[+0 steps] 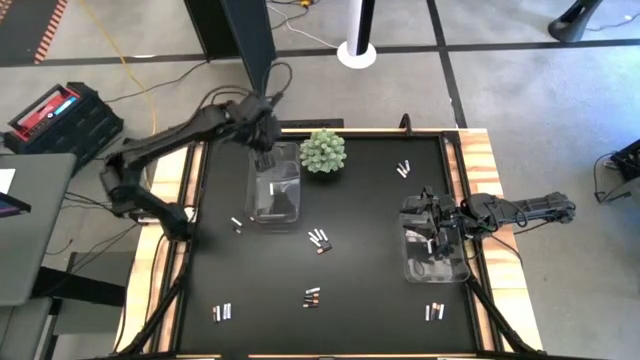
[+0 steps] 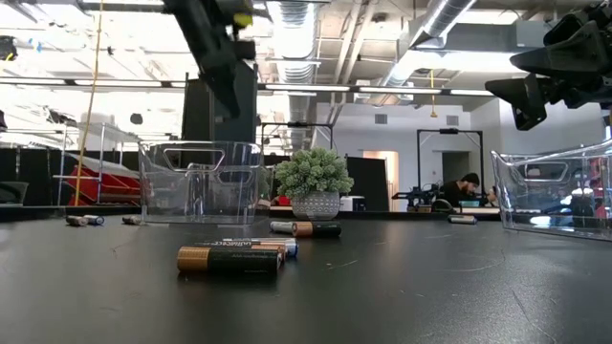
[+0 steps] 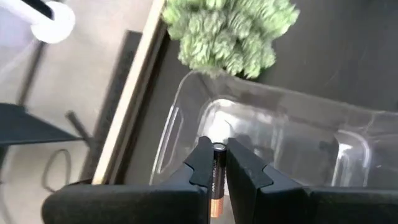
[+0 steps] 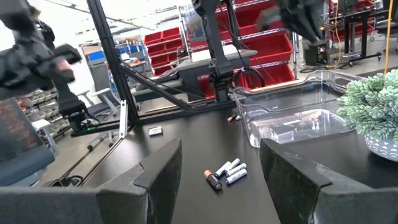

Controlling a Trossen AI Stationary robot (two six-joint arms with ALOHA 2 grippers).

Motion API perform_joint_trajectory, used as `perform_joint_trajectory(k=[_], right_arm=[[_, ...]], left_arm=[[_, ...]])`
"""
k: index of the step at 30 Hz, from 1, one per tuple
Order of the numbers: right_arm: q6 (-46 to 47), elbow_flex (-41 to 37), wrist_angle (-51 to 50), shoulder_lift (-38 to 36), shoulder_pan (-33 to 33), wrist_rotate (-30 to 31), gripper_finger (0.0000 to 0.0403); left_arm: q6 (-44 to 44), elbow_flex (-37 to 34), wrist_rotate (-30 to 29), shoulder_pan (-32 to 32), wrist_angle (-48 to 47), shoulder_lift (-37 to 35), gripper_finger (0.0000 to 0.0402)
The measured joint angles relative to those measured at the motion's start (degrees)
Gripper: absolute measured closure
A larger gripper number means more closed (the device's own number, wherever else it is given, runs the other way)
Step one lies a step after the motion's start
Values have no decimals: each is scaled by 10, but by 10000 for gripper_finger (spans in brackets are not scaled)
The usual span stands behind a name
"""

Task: Sort batteries
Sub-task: Put the black-brown battery into the left transparent bin

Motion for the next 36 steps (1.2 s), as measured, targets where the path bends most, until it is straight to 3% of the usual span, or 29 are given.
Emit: perform_joint_trajectory(k=[4,14,22,28,36], right_arm=[[0,0,0,0,0,0,168],[0,0,0,0,0,0,168],[0,0,0,0,0,0,168],[0,0,0,0,0,0,168],[0,0,0,0,0,0,168]], left_arm=[[39,0,37,25,-7,71,381],[16,-9,72,12,-13,174,381],[-9,-70,70,-5,24,189,381],[-17,-77,64,-14,49,189,379],[-59,-77,64,-18,52,189,343]])
